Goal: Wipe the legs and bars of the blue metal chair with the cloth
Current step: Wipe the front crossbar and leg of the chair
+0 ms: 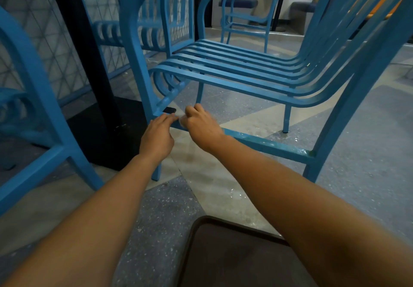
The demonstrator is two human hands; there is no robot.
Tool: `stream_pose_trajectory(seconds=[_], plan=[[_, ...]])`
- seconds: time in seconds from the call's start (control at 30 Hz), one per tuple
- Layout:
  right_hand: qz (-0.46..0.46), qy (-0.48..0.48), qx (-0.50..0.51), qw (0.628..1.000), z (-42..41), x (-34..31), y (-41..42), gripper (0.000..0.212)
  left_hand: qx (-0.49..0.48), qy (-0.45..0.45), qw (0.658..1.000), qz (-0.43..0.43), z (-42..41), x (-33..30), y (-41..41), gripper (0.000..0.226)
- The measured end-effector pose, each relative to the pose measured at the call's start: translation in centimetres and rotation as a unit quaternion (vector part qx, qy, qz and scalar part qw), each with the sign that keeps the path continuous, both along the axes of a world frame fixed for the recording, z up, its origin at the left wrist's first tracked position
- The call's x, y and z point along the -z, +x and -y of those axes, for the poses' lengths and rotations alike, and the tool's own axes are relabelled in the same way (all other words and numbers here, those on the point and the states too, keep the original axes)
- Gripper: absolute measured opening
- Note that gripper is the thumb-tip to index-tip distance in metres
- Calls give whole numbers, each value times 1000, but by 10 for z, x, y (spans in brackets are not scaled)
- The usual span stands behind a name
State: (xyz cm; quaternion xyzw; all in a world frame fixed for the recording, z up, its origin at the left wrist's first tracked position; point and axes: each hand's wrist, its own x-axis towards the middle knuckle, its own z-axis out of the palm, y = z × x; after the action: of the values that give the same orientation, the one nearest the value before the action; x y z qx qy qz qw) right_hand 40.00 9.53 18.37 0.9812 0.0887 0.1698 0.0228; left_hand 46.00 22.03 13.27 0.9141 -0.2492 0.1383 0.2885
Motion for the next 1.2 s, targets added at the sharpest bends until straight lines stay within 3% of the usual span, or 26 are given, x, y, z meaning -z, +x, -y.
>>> stream_pose_trajectory(seconds=[0.17,0.4,0.63,0.73,0.83,0.9,1.0,1.07,1.2], plan=[[12,-82,-24,996,10,11,-11,39,-3,1,1000,4,1,0,0,61],[-1,-197,3,980,18,31,-35,31,-3,0,1000,16,2,-2,-2,57],[-38,-224,65,972,38,45,-70,31,12,15,998,65,2,-2,-16,55],[12,-181,67,981,44,49,-82,24,26,8,995,99,4,2,-25,52],[98,-24,71,992,54,48,-94,32,53,5,991,125,11,4,-31,45],[143,97,95,980,59,37,-102,38,55,-2,990,131,16,4,-35,41],[157,293,133,934,64,9,-101,34,49,-9,992,115,22,2,-39,45],[131,302,158,931,70,-2,-88,33,63,12,992,108,26,2,-40,48],[-2,223,181,958,76,1,-53,40,107,80,984,113,39,1,-44,48]])
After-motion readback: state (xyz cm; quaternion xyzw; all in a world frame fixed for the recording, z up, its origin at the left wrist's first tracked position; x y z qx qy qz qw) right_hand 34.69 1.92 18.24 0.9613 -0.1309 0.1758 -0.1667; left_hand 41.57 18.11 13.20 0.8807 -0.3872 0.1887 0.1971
